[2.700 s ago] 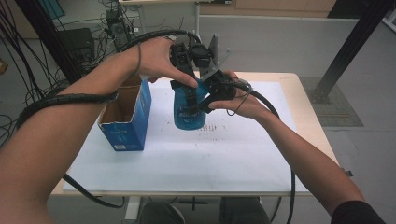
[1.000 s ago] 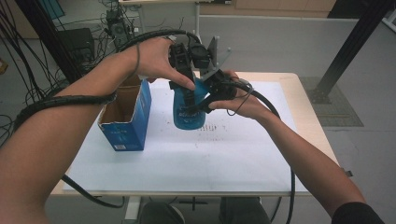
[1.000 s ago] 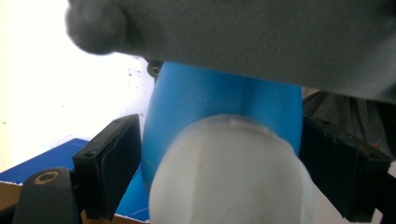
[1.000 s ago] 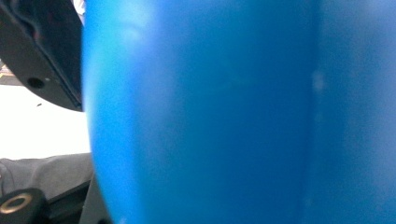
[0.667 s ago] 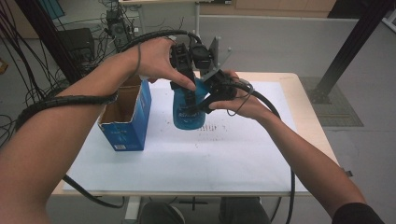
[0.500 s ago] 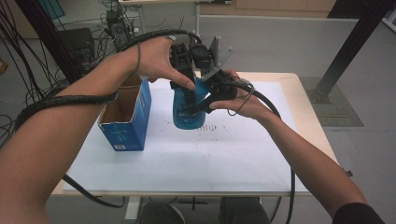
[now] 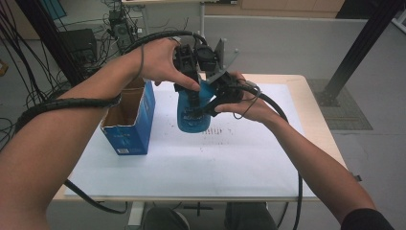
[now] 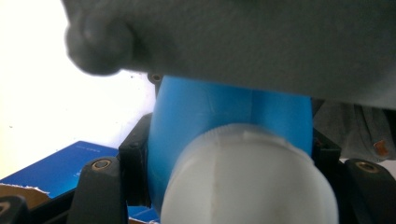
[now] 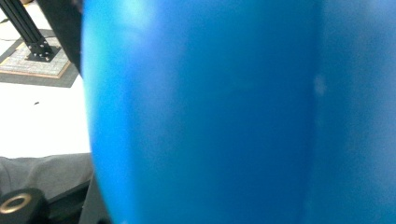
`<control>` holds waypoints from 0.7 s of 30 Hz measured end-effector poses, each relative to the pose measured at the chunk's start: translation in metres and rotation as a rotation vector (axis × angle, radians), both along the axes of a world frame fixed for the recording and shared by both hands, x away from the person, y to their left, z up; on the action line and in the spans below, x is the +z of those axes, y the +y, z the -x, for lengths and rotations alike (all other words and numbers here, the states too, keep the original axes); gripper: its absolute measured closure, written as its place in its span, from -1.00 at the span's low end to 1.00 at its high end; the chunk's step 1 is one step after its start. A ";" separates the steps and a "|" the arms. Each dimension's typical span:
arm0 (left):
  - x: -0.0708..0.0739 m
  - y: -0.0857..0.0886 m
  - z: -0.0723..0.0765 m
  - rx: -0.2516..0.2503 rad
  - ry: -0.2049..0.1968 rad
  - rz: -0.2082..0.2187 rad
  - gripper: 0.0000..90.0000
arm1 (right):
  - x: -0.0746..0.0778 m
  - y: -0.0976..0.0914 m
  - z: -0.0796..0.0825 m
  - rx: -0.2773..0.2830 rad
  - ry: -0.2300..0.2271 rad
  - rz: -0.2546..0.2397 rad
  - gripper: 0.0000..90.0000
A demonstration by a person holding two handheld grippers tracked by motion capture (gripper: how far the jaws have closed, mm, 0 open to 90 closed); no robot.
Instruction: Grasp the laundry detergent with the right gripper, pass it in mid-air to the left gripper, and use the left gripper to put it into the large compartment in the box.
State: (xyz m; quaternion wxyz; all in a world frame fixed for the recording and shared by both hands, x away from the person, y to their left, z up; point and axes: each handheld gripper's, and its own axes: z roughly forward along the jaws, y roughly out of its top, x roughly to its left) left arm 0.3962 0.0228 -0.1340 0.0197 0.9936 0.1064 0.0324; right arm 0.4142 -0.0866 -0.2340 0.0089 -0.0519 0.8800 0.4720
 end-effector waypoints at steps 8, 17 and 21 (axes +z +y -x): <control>-0.001 0.001 0.000 0.001 0.005 -0.002 -0.18 | -0.001 0.001 0.000 0.001 0.000 -0.001 -0.02; -0.005 0.000 0.000 0.017 0.006 0.008 -0.17 | -0.004 0.001 0.000 0.004 0.010 0.003 -0.03; -0.004 0.000 -0.002 0.005 0.014 0.000 -0.17 | -0.005 0.001 -0.004 0.023 -0.012 -0.004 -0.03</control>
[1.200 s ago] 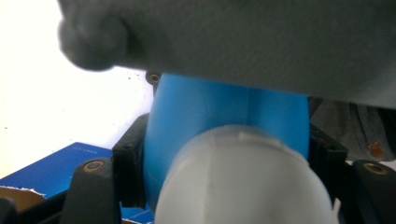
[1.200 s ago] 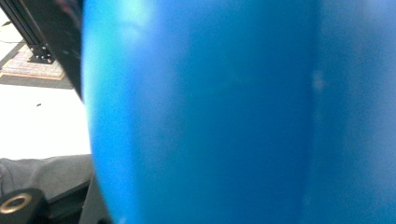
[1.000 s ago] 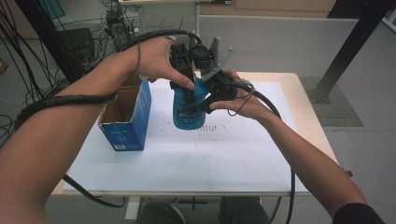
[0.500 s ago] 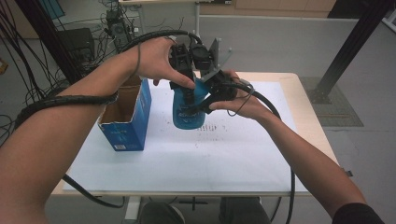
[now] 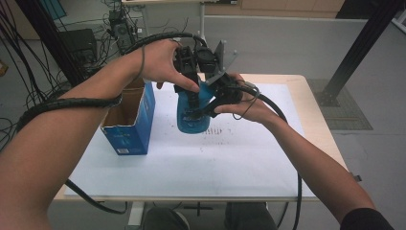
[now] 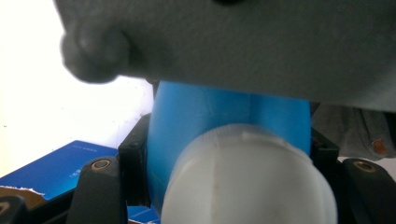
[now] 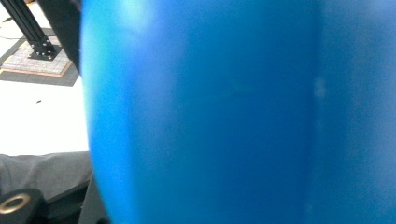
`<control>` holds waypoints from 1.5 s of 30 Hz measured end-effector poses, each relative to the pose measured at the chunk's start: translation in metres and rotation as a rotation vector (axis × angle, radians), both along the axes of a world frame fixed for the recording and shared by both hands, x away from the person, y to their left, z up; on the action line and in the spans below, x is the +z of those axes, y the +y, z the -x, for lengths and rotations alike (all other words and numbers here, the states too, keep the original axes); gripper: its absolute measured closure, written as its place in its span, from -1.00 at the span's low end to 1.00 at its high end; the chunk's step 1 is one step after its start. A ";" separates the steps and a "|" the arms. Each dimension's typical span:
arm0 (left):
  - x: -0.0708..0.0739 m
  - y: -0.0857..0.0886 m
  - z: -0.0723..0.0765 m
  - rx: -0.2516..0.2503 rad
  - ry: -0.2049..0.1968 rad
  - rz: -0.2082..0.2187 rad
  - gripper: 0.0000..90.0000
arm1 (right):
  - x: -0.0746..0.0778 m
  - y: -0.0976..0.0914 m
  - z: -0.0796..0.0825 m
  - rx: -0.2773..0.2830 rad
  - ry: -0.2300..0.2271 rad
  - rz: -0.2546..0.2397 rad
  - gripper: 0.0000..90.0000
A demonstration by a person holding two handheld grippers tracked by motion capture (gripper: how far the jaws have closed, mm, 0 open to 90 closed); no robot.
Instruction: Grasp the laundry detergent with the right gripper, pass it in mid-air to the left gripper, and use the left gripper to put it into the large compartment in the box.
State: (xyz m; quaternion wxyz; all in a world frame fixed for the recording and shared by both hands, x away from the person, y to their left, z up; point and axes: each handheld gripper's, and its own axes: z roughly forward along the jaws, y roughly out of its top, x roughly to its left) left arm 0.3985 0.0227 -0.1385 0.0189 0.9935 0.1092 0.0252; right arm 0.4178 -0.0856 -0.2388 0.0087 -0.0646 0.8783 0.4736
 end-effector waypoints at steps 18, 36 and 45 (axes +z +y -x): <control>0.000 -0.001 -0.001 0.005 -0.001 -0.013 -0.17 | -0.001 0.000 -0.001 -0.001 0.014 -0.004 -0.04; -0.001 0.003 -0.002 0.014 0.006 -0.008 -0.17 | -0.003 0.003 -0.001 0.007 0.024 -0.010 -0.06; -0.003 0.002 -0.002 0.024 0.013 -0.007 -0.17 | -0.004 0.003 -0.002 0.012 0.015 -0.008 -0.07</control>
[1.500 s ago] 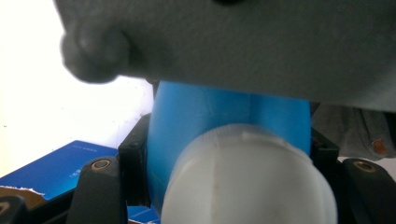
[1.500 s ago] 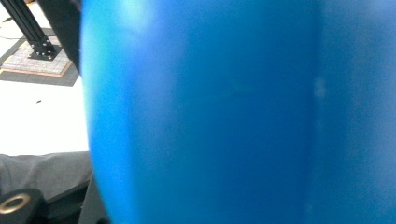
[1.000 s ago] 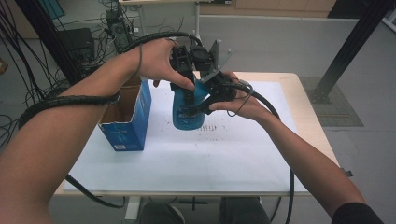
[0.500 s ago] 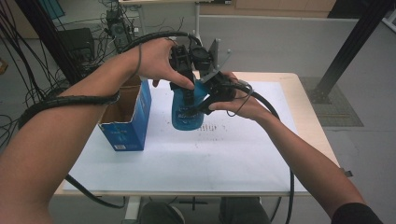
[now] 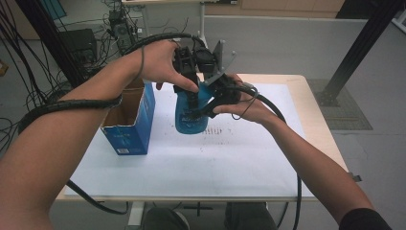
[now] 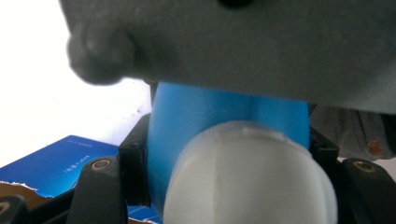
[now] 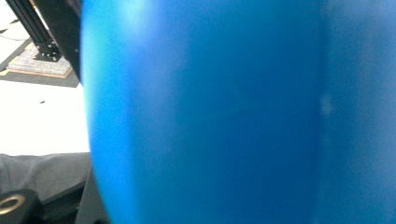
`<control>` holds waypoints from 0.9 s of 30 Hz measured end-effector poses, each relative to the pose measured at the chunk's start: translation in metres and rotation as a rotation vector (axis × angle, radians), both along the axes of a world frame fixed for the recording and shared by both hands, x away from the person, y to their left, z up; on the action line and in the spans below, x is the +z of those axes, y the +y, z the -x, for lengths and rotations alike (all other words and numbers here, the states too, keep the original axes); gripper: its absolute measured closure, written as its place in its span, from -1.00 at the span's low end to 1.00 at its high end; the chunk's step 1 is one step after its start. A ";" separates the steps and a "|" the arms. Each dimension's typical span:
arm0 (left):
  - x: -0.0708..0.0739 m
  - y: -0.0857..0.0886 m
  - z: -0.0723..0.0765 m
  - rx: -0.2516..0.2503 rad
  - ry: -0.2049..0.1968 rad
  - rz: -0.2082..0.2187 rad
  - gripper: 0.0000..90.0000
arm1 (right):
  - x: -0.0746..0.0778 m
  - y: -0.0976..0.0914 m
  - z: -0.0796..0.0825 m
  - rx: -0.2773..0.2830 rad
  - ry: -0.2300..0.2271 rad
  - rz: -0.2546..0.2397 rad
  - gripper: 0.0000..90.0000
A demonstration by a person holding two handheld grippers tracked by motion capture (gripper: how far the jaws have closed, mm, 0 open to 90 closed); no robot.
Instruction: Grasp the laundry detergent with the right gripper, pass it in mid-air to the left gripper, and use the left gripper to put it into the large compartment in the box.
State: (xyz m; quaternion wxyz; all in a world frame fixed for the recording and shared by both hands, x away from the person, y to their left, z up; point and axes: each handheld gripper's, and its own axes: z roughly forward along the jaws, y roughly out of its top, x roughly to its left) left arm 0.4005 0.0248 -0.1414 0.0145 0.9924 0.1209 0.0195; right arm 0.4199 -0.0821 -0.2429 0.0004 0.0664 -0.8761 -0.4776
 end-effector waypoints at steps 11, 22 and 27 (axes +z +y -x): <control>0.001 0.001 0.000 0.000 -0.001 0.000 -0.17 | 0.000 0.000 0.001 -0.004 0.017 -0.003 -0.07; 0.001 0.001 0.001 -0.002 -0.005 -0.005 -0.17 | 0.000 0.000 0.001 -0.006 0.017 -0.007 -0.06; 0.002 0.001 0.002 0.004 -0.006 0.001 -0.17 | 0.000 -0.001 0.001 -0.007 0.019 -0.009 -0.07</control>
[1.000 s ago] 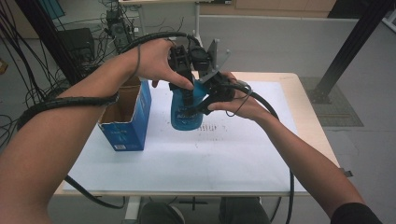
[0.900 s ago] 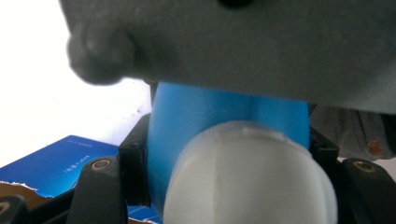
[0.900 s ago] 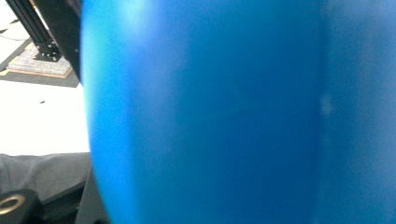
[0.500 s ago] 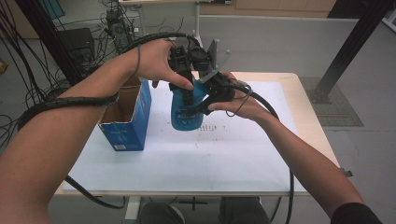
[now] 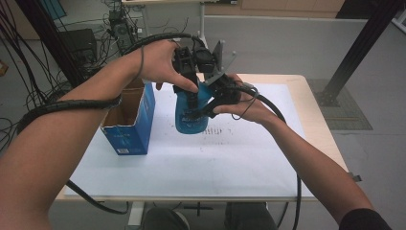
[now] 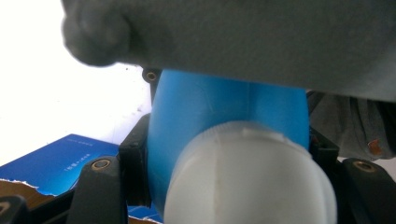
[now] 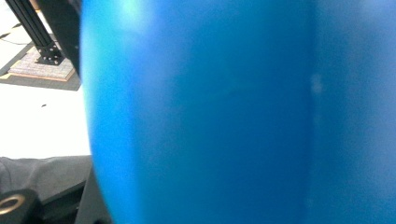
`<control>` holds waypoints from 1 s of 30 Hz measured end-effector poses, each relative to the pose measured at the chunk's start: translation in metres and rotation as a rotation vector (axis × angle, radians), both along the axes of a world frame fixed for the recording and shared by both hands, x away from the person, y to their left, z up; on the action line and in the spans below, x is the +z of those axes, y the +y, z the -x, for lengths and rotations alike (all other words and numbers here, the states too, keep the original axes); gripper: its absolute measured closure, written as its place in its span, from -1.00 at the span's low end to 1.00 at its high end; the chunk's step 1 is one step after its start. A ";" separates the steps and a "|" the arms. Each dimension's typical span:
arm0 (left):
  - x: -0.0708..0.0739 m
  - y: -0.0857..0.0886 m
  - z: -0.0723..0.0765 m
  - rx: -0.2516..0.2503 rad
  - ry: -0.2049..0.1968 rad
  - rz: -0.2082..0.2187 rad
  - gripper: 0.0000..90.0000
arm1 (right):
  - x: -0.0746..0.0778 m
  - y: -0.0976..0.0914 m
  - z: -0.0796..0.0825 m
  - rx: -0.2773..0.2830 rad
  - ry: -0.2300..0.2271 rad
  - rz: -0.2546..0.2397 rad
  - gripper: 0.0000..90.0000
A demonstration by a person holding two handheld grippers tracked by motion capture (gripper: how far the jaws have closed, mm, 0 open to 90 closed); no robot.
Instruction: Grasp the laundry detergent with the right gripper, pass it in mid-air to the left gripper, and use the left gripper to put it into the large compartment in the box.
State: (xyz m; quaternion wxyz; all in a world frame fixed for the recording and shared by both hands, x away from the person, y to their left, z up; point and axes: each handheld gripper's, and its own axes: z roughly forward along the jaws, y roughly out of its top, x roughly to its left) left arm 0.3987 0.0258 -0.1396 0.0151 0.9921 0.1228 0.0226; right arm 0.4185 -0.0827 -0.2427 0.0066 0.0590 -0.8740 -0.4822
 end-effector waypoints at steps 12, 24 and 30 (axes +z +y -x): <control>0.000 0.001 -0.001 -0.001 0.004 -0.005 -0.17 | 0.000 0.000 0.000 -0.001 0.006 -0.003 -0.07; 0.001 0.000 -0.002 -0.007 0.003 -0.010 -0.17 | -0.001 -0.001 -0.001 -0.005 0.015 -0.004 -0.07; 0.001 -0.001 -0.002 -0.004 0.002 -0.013 -0.17 | -0.001 -0.002 -0.001 -0.008 0.021 -0.010 -0.07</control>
